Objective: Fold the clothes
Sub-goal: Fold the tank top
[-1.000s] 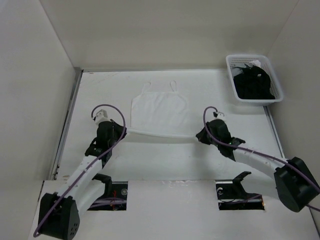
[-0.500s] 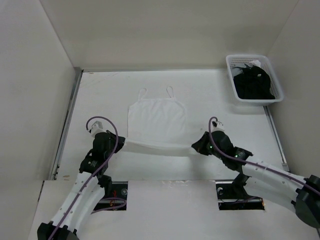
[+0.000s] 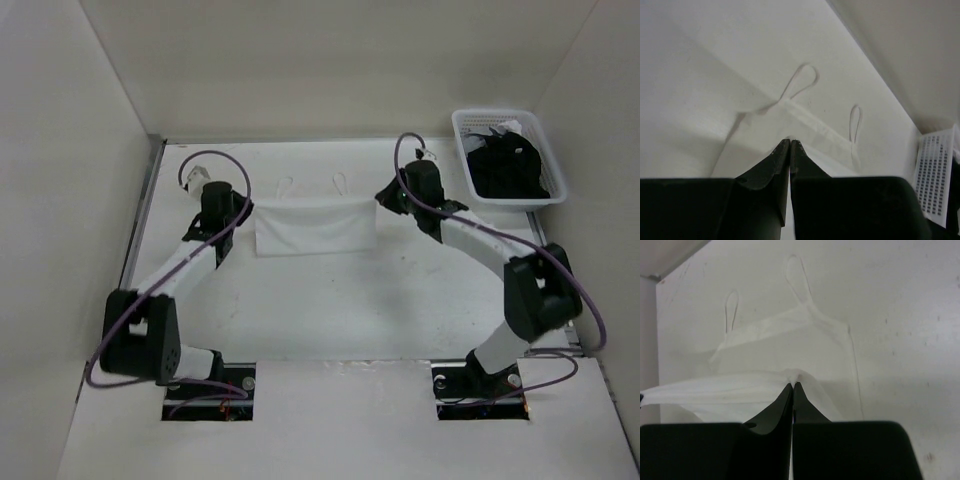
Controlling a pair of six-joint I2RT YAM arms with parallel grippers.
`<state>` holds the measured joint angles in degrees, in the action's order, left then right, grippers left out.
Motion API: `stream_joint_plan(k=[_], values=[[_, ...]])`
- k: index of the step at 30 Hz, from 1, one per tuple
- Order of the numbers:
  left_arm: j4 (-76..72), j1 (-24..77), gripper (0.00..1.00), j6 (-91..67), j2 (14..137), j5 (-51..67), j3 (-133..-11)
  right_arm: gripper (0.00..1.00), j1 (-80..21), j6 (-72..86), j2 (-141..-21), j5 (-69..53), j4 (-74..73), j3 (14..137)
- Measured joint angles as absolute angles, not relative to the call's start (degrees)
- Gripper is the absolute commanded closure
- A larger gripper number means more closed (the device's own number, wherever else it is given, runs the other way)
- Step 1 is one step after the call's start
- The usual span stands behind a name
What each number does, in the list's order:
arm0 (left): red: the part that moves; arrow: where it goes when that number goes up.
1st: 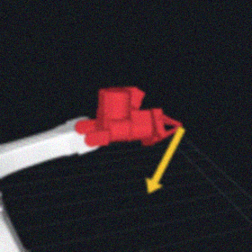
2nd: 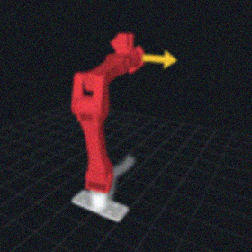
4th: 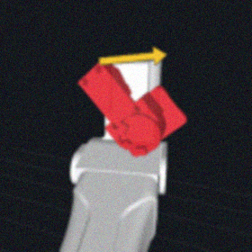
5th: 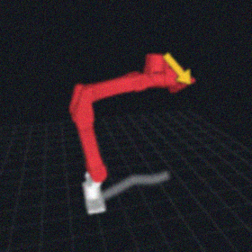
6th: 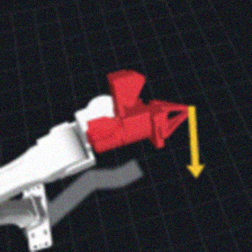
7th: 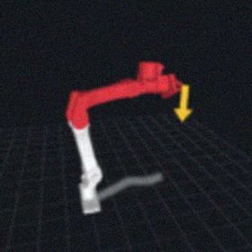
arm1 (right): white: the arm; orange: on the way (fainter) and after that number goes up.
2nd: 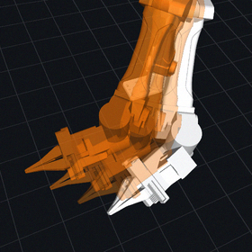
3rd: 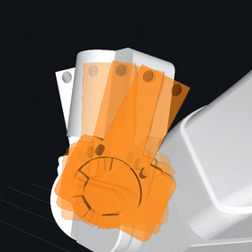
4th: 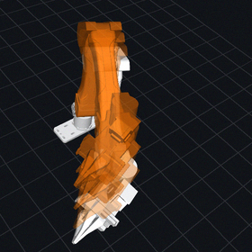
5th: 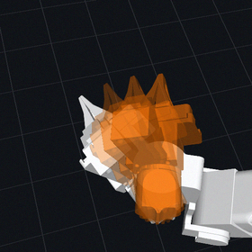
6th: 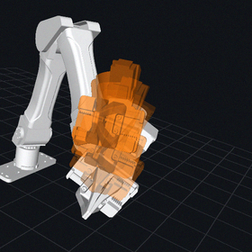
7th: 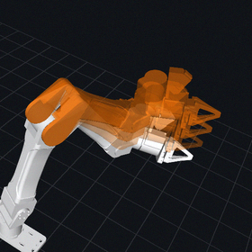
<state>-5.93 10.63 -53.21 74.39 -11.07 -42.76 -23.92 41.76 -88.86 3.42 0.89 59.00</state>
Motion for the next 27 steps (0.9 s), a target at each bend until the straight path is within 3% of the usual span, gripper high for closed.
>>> stream_joint_plan(k=[5, 8, 10, 15, 17, 20, 21, 24, 27], values=[[-11.31, 7.2, 0.93, -53.36, 94.41, -12.16, -55.29, 0.95, -20.16, 41.08, -107.39, 0.58, 2.22, 76.38], [-12.8, 6.0, 0.7, -53.34, 103.83, -12.16, -60.95, 0.66, -18.35, 42.7, -116.55, -0.71, 3.11, 84.05], [-13.61, 5.48, 0.61, -53.45, 107.37, -11.62, -62.24, 0.58, -17.54, 43.75, -120.27, -1.69, 3.46, 86.02], [-16.23, 5.04, 0.59, -53.36, 104.49, -10.2, -56.55, 0.58, -16.47, 44.53, -119.92, -2.44, 3.95, 82.39], [-17.04, 5.52, 0.59, -53.36, 98.65, -10.15, -50.15, 0.69, -16.58, 44.29, -116.42, -2.15, 4.95, 77.32], [-17.89, 7.57, 0.59, -53.17, 89.25, -9.91, -41.21, 0.97, -16.97, 44.05, -108.97, -1.72, 6.66, 67.81], [-18.11, 8.27, 0.59, -53.15, 86.8, -9.67, -38.83, 0.98, -17.04, 44.16, -106.5, -1.67, 7.38, 64.9], [-18.72, 9.63, 0.59, -53.12, 83.05, -7.33, -33.23, 0.92, -17.39, 44.16, -101.01, -1.23, 8.91, 58.35], [-18.31, 9.37, 0.59, -53.15, 82.91, -4.73, -29.71, 0.73, -17.82, 43.64, -98.54, -1.19, 10.02, 54.15]])
